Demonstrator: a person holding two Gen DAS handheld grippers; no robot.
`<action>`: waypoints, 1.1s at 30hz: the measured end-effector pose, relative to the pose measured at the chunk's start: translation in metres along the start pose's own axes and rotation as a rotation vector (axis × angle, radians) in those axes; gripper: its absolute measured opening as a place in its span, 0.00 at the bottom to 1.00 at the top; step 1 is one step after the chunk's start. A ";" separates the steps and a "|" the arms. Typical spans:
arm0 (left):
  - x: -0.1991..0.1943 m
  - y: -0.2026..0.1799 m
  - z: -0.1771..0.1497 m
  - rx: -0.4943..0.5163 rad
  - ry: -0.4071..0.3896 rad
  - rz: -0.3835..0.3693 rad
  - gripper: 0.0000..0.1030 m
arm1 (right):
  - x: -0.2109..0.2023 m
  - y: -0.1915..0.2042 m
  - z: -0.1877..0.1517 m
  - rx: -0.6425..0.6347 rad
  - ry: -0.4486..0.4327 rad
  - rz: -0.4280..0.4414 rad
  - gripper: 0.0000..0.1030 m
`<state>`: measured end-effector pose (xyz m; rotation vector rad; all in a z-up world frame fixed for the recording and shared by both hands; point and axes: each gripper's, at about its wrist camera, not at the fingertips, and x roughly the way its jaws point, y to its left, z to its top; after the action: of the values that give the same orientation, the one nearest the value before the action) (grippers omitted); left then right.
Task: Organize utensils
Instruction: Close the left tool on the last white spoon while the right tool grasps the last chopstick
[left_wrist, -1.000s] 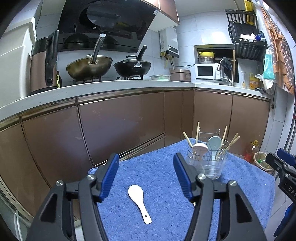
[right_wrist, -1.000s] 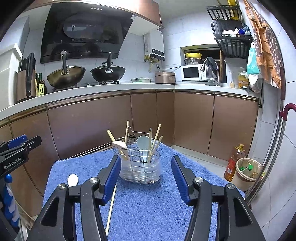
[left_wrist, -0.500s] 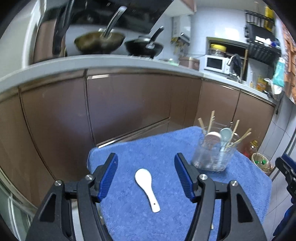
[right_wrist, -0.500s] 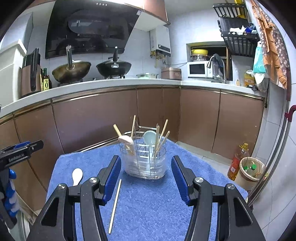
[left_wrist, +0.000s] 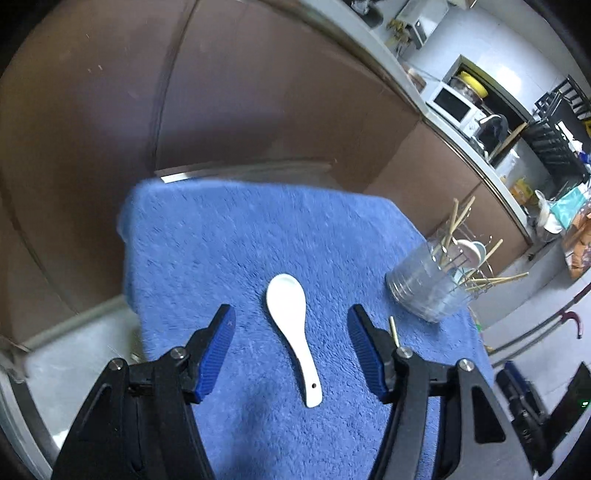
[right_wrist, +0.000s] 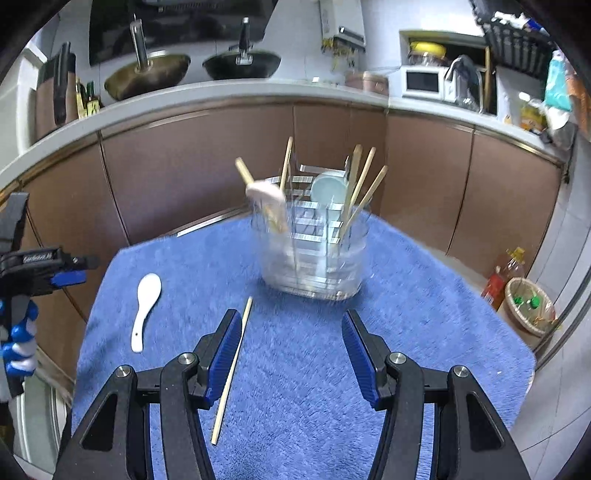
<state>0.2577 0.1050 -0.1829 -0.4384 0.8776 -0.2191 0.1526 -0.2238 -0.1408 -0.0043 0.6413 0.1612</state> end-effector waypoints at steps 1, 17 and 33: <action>0.009 0.003 0.002 -0.004 0.026 -0.018 0.58 | 0.006 0.000 -0.001 -0.001 0.019 0.004 0.52; 0.100 0.018 0.024 0.004 0.199 -0.050 0.31 | 0.110 0.025 0.010 -0.068 0.305 0.110 0.43; 0.125 -0.002 0.033 0.159 0.269 0.053 0.09 | 0.181 0.055 0.025 -0.165 0.494 0.095 0.14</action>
<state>0.3611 0.0670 -0.2503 -0.2393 1.1252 -0.3016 0.3017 -0.1410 -0.2256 -0.1771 1.1203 0.3095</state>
